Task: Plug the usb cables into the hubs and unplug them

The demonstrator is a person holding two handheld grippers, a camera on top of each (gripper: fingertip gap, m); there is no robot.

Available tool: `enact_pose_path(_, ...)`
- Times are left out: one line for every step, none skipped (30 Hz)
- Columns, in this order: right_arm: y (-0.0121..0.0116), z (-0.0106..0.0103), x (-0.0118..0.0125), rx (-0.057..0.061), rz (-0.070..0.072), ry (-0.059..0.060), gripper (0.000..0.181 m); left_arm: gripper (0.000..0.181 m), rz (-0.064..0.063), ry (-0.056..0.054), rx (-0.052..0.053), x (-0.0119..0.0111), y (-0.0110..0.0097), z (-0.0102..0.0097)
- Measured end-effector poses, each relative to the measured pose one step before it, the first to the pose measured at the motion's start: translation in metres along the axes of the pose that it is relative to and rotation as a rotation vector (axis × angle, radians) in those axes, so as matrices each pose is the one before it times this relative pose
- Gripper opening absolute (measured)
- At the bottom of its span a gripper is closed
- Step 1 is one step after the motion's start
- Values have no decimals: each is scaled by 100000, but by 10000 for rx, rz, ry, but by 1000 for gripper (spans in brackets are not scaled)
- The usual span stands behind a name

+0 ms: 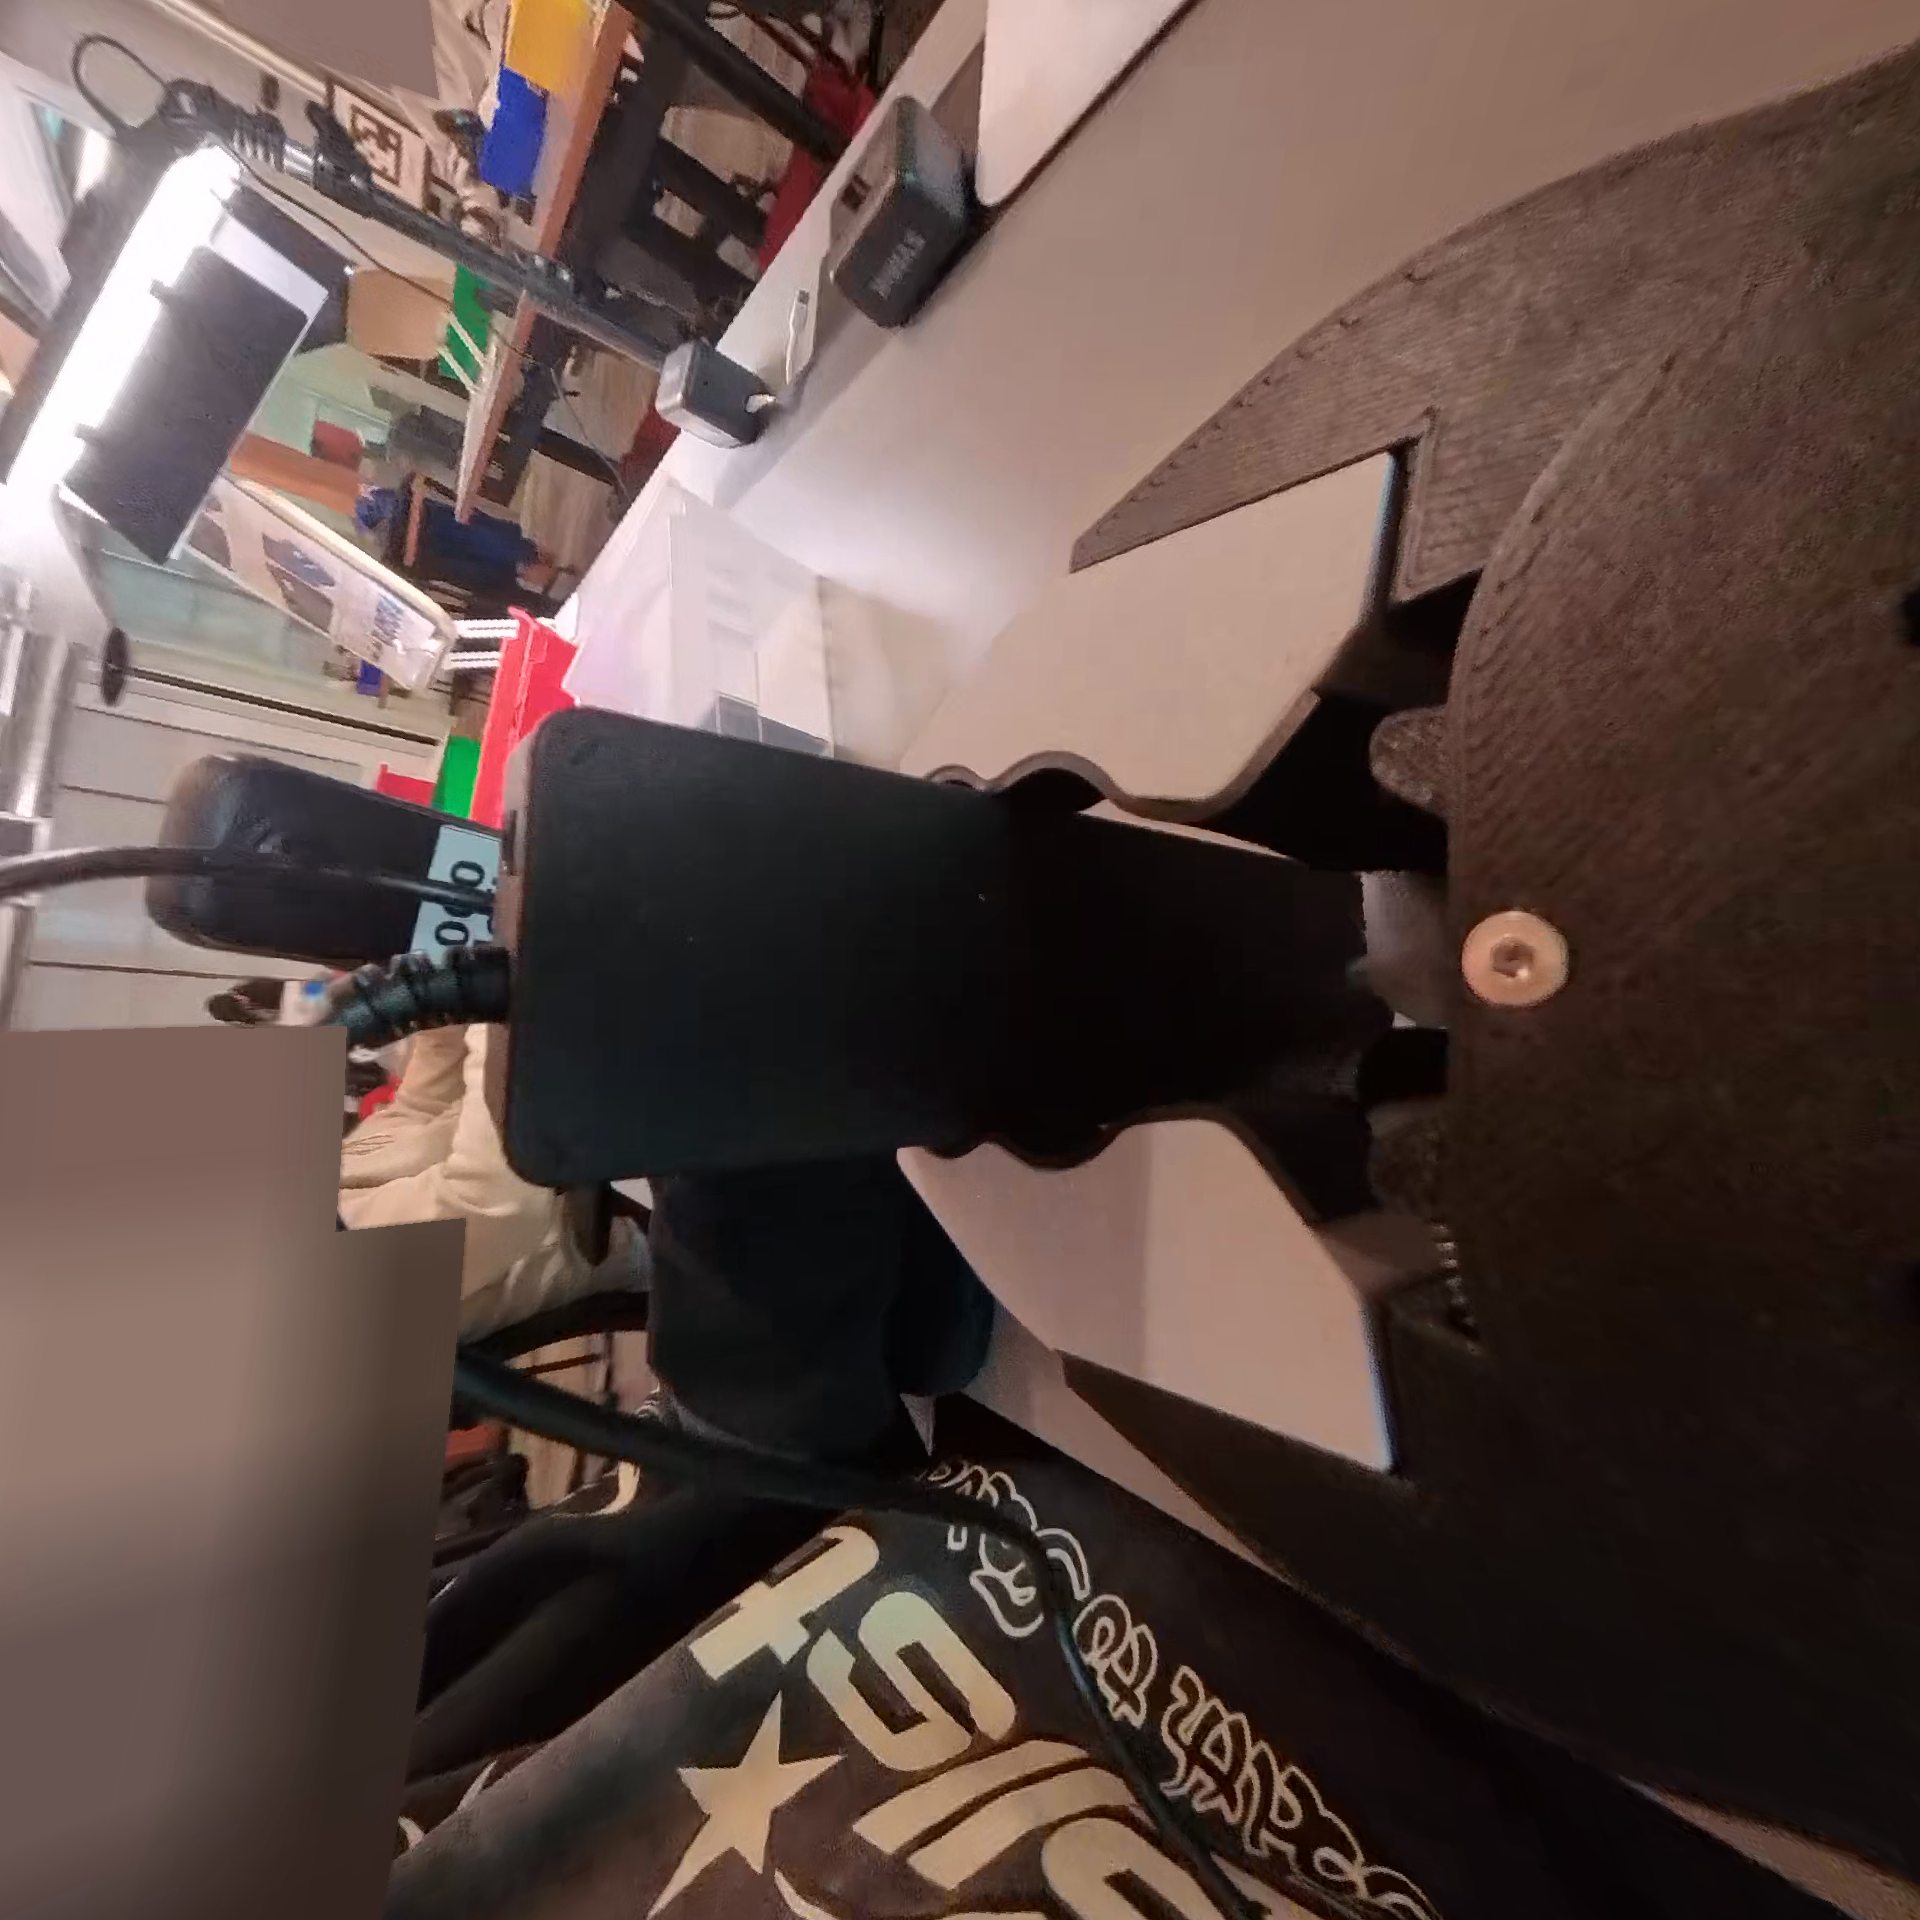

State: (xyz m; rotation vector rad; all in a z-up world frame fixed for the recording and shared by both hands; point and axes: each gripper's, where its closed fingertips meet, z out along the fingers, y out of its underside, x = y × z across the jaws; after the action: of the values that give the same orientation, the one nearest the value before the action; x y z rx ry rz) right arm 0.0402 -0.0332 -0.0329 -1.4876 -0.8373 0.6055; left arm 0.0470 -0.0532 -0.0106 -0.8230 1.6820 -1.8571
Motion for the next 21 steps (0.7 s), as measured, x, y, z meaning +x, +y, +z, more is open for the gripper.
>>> enact_pose_path(-562,345,72,-285,-188,38,59,18,303,-85,96,127,-543,-434)
enact_pose_path(-460,297,259,-247,-286,151,59,18,283,-135,77,-55,-423,-417)
enact_pose_path(-218,281,359,-273,-341,209,59,18,251,-145,61,-151,-243,-368)
enact_pose_path(18,256,339,-275,-313,199,58,18,245,-167,-18,-224,-40,-305)
enact_pose_path(212,239,234,-242,-217,130,58,18,262,-117,-150,-197,198,-264)
enact_pose_path(267,247,69,-87,-83,32,58,18,175,-41,-144,-108,258,-208)
enact_pose_path(274,167,38,51,81,15,58,18,6,-11,-108,-101,269,-182)
enact_pose_path(265,112,-83,138,177,-71,58,18,34,25,-124,-26,316,1)
enact_pose_path(398,40,-81,70,198,-104,58,18,67,-33,-234,-70,426,74)
enact_pose_path(506,25,-19,-32,107,-42,58,18,81,-20,-313,-76,512,97)
enact_pose_path(617,30,-142,-189,72,-113,58,18,21,75,-284,33,558,124)
enact_pose_path(510,4,-143,-214,28,-91,58,18,-109,115,-175,45,462,125)
enact_pose_path(279,-43,-1,-100,10,11,58,18,-193,75,-29,-19,247,137)
enact_pose_path(68,-78,-14,36,60,-27,57,19,-202,88,64,-3,68,105)
enact_pose_path(66,-57,27,18,106,2,57,18,-96,-18,18,-70,52,90)
enact_pose_path(181,-29,58,-42,27,56,57,18,53,-78,-78,-73,111,82)
enact_pose_path(151,-13,-27,-23,1,-2,58,18,-2,-11,-68,25,98,77)
enact_pose_path(141,29,-45,-48,32,-19,58,18,-75,47,-46,27,85,25)
enact_pose_path(99,55,-38,-50,-38,17,57,18,-59,69,-12,47,66,-12)
enact_pose_path(175,114,-180,-141,-59,-82,57,18,-72,177,-82,178,160,-14)
enact_pose_path(289,153,-322,-222,-80,-164,57,19,-10,239,-121,278,195,14)
